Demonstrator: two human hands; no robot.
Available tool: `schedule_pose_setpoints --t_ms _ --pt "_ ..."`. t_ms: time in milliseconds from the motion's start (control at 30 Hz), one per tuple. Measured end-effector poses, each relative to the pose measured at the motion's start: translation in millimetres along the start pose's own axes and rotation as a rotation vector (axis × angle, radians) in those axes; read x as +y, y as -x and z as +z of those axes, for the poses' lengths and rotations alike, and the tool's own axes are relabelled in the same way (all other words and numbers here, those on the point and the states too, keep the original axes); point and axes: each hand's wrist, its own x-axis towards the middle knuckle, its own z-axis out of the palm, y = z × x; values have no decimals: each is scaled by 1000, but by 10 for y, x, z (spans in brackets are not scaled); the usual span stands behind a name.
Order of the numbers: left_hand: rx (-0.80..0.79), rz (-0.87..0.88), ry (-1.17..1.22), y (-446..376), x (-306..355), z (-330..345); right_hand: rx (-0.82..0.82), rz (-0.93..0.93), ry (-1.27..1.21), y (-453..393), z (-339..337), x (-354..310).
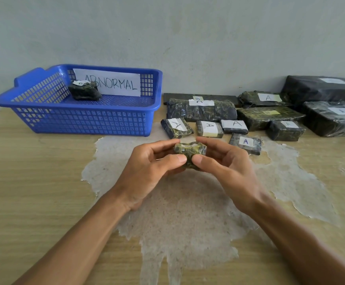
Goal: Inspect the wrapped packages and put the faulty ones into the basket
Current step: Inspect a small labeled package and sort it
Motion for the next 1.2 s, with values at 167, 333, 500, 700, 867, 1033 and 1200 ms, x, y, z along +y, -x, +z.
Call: schedule_pose_setpoints --t_ms 167,333,500,700,867,1033,1200 --pt "38 24 -32 0 -7 41 55 8 17 5 36 -36" --pt "56 35 -58 -18 -30 61 76 3 71 33 47 -46" --pt "61 10 -19 -18 -31 44 41 4 47 24 21 -19" --pt "-13 -17 -12 -3 -41 35 137 -35 36 -2 41 -2" --pt "-6 -1 -29 2 -25 56 101 -36 30 4 11 -3" --pt "-79 -44 161 5 29 37 37 7 -136 -16 -21 -21" --pt "-201 -129 249 11 48 22 -39 50 -185 -1 -2 -49"
